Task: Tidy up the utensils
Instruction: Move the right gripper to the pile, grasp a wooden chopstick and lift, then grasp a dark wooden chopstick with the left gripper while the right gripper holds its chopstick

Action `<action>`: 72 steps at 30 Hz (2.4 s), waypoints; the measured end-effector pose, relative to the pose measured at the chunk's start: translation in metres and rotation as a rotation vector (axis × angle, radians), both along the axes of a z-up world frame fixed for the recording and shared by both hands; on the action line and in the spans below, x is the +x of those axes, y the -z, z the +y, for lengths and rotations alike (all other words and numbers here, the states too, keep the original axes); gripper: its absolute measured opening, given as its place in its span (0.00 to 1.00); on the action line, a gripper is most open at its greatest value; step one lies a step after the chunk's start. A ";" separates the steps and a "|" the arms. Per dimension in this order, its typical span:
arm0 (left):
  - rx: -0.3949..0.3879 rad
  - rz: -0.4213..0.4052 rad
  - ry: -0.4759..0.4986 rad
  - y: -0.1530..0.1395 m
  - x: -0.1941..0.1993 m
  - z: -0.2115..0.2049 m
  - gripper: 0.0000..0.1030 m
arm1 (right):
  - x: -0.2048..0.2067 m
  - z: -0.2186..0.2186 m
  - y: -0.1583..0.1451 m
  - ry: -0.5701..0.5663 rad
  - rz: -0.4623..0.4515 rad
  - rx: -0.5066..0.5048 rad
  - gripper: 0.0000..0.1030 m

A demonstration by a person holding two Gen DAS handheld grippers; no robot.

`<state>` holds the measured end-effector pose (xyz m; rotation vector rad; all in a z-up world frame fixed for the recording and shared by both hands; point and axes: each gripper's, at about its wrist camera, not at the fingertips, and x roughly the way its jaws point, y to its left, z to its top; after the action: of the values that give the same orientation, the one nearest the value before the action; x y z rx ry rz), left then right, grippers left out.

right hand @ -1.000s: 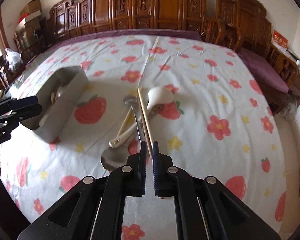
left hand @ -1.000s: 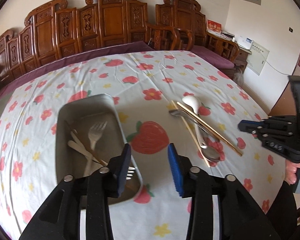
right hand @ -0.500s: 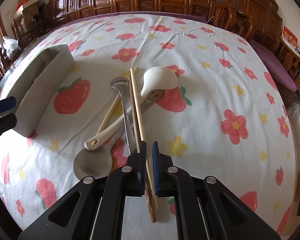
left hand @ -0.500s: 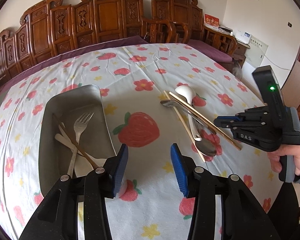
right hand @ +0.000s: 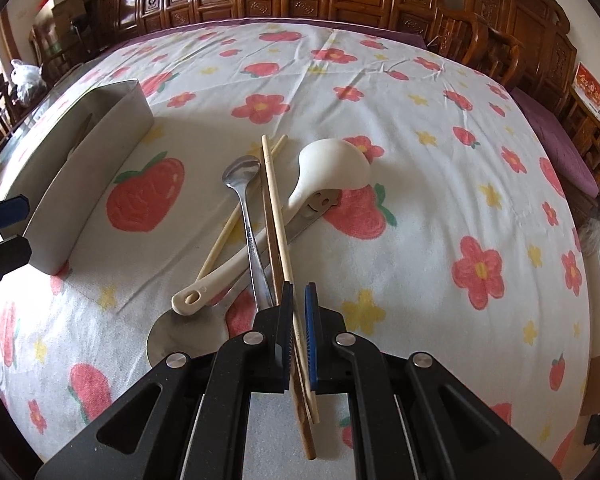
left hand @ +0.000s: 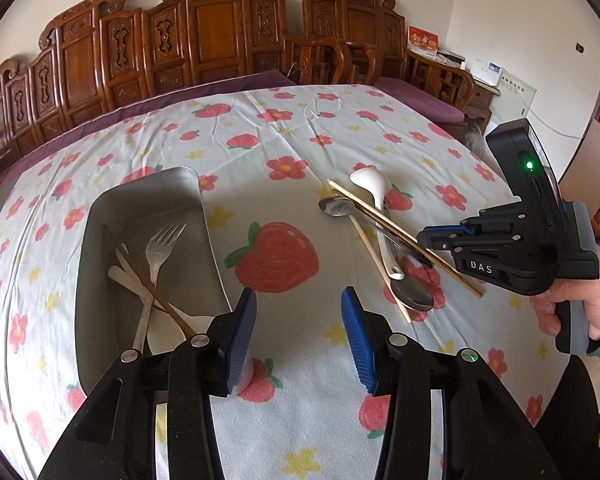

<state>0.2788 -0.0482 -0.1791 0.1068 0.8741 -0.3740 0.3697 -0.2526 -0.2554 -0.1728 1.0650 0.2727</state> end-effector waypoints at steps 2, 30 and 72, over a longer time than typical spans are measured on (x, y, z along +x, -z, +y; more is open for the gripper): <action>0.002 0.000 0.002 0.001 0.000 -0.001 0.41 | 0.002 0.002 0.001 -0.008 0.006 -0.009 0.07; 0.036 0.044 0.035 0.008 -0.005 -0.059 0.39 | -0.089 -0.072 -0.038 0.077 -0.110 0.119 0.06; 0.095 0.342 -0.130 0.046 0.099 -0.154 0.10 | -0.107 -0.142 -0.071 0.138 -0.139 0.244 0.06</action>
<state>0.3774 -0.2021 -0.2247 0.0741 1.2304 -0.2315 0.2629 -0.3947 -0.1840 0.0996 0.8931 0.2598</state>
